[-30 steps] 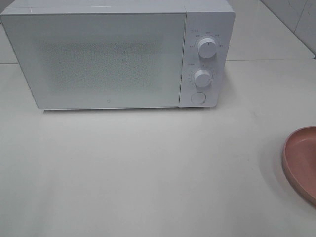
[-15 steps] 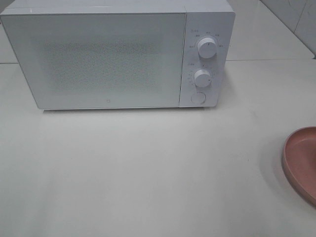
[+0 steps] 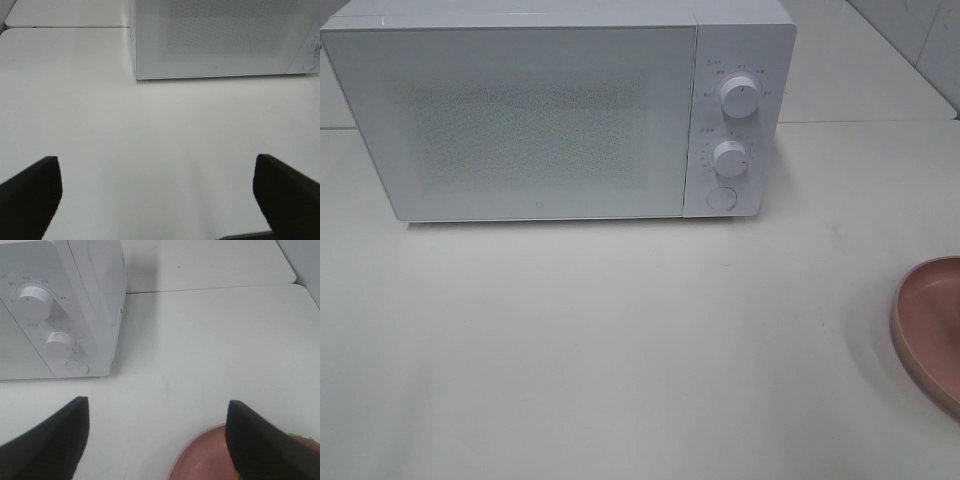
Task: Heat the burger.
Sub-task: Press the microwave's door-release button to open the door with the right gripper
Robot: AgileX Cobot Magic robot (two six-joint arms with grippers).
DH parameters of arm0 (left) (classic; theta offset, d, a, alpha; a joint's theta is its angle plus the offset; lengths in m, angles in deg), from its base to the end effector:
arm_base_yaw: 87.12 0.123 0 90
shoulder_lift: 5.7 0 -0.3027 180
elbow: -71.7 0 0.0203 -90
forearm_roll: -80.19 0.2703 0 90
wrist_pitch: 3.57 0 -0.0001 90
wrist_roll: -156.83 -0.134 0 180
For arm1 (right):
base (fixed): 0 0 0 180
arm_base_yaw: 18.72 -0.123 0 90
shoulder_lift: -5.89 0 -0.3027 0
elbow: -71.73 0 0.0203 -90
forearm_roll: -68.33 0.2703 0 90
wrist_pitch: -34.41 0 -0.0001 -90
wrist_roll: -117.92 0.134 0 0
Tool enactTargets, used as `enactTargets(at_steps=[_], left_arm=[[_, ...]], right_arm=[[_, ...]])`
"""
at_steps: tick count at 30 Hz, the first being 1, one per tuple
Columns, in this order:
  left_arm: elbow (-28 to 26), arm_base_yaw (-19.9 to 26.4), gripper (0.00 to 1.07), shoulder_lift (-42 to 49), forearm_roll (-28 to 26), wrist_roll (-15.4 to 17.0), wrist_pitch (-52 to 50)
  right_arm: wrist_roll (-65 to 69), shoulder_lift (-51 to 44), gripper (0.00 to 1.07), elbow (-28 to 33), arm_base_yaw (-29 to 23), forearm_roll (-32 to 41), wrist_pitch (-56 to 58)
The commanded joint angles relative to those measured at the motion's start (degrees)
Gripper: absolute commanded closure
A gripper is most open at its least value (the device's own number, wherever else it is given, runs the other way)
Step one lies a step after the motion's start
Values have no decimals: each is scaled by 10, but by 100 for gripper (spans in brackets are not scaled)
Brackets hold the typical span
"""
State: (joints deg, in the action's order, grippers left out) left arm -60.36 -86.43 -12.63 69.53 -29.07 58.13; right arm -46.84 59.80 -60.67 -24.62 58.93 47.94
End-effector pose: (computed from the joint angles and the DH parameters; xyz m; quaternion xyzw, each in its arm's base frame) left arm 0.0278 -0.0215 0.2733 0.0440 0.8459 -0.0625 0.5279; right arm 0.2115 0.0167 0.2772 0.0117 0.8426 0.0402 0.5369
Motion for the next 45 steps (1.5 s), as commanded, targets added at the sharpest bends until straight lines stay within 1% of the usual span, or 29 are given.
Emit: enactTargets(at_steps=[1,4,6,7,10,11,12,13,18,23,26,31,32,34,35,36,37,39,40,41,42,43,44,45], left_arm=[[2,-2,11,9,-3,-1,-6],[2,-2,11,9,-3,-1,-6],[2,-2,11,9,-3,-1,-6],[2,-2,11,9,-3,-1,-6],[2,-2,11,9,-3,-1,-6],[2,-2,11,9,-3,-1,-6],[2,-2,11,9,-3,-1,-6],[2,-2,11,9,-3,-1,-6],[2,-2,11,9,-3,-1,-6],[2,-2,11,9,-3,-1,-6],[2,-2,11,9,-3,-1,-6],[2,-2,11,9,-3,-1,-6],[2,-2,11,9,-3,-1,-6],[2,-2,11,9,-3,-1,-6],[2,-2,11,9,-3,-1,-6],[2,-2,11,9,-3,-1,-6],[2,-2,11,9,-3,-1,-6],[2,-2,11,9,-3,-1,-6],[2,-2,11,9,-3,-1,-6],[2,-2,11,9,-3,-1,-6],[2,-2,11,9,-3,-1,-6],[2,-2,11,9,-3,-1,-6],[2,-2,11,9,-3,-1,-6],[2,-2,11,9,-3,-1,-6]], right_arm=[[2,27,34,-3,2,-5,-46],[2,34,34,-3,2,-5,-60],[2,70,34,-3,2,-6,-120],[2,70,34,-3,2,-6,-120],[2,111,34,-3,2,-7,-179],[2,111,34,-3,2,-7,-179],[2,131,34,-3,2,-7,-205],[2,131,34,-3,2,-7,-205],[2,190,34,-3,2,-21,-276],[-7,223,34,-3,2,-22,-301],[-26,260,34,-3,2,-18,-328],[-29,284,34,1,2,-15,-355],[-33,290,34,15,2,-3,-385],[-40,293,34,25,2,9,-404],[-61,297,34,44,2,34,-447],[-61,297,34,44,2,34,-447],[-88,296,34,62,2,66,-484],[-100,296,34,71,-2,80,-504],[-137,296,34,85,-21,115,-533],[-160,296,34,91,-33,132,-545],[-160,296,34,91,-33,132,-545],[-204,296,34,98,-60,167,-559],[-226,296,34,101,-74,190,-564],[-226,296,34,101,-74,190,-564]])
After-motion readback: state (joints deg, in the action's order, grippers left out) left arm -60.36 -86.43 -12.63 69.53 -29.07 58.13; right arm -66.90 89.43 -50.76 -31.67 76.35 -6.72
